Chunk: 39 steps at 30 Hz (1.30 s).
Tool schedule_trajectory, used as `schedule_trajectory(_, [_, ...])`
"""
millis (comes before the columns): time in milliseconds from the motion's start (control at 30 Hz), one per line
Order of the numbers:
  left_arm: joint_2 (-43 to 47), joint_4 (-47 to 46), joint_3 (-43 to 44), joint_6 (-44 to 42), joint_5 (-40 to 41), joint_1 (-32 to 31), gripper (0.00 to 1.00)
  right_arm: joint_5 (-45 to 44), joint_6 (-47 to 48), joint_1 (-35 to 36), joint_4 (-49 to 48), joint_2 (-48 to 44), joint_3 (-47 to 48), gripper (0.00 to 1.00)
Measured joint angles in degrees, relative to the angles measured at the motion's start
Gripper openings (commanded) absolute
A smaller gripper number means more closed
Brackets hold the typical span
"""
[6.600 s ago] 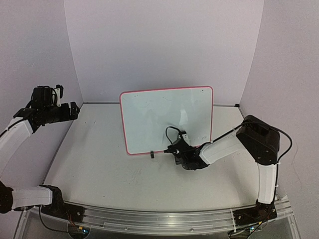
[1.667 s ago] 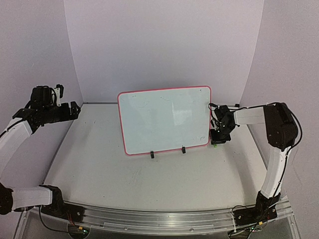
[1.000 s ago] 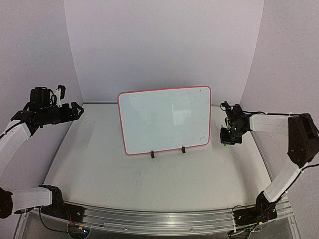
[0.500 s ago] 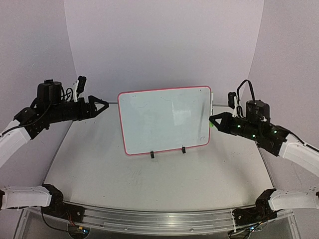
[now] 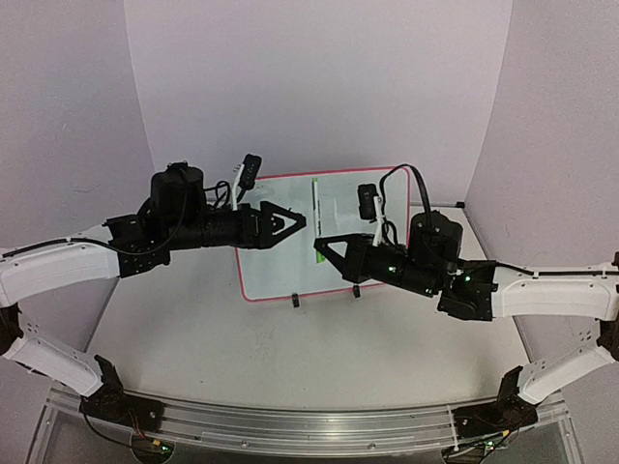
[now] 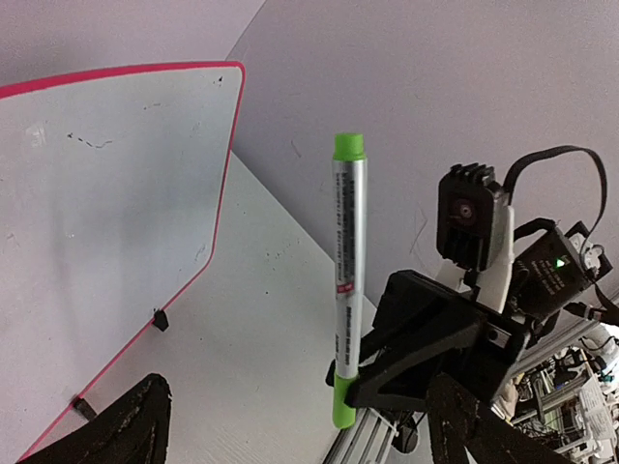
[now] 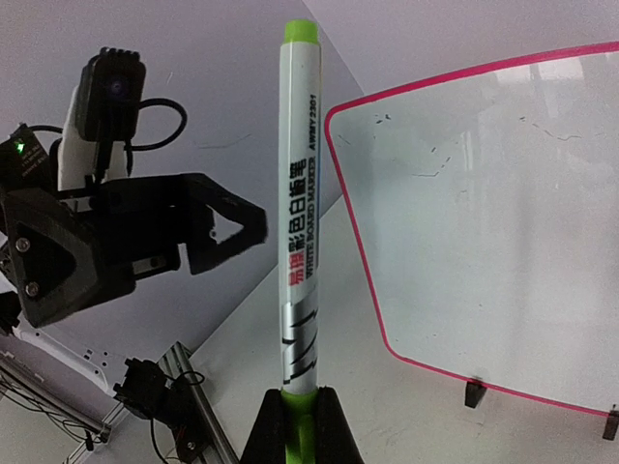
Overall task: Write a sentence on the whiteboard
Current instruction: Pass from the right arm to the left
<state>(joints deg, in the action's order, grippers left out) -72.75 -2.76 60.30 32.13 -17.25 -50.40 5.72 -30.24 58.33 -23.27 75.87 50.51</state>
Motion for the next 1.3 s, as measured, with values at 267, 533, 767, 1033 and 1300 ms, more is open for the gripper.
schedule_trajectory(267, [-3.12, -6.03, 0.04, 2.27, -0.06, -0.98, 0.58, -2.39, -0.04, 2.36, -4.89, 1.21, 0.60, 0.00])
schedule_trajectory(533, [-5.47, -10.20, 0.43, 3.77, -2.66, -1.05, 0.55, -3.96, -0.07, 2.47, -6.25, 1.96, 0.93, 0.00])
schedule_trajectory(767, [-7.04, -11.33, 0.55, 3.95, -5.25, -1.38, 0.43, -3.97, -0.20, 2.47, -6.27, 2.30, 0.98, 0.00])
schedule_trajectory(1033, [-8.32, -12.73, 1.15, 4.16, -6.16, -1.44, 0.32, -3.96, -0.64, 2.47, -6.26, 3.10, 1.35, 0.00])
schedule_trajectory(1300, [-8.47, -13.17, 1.24, 4.34, -6.72, -1.48, 0.16, -3.96, -0.92, 2.48, -6.25, 3.14, 1.35, 0.00])
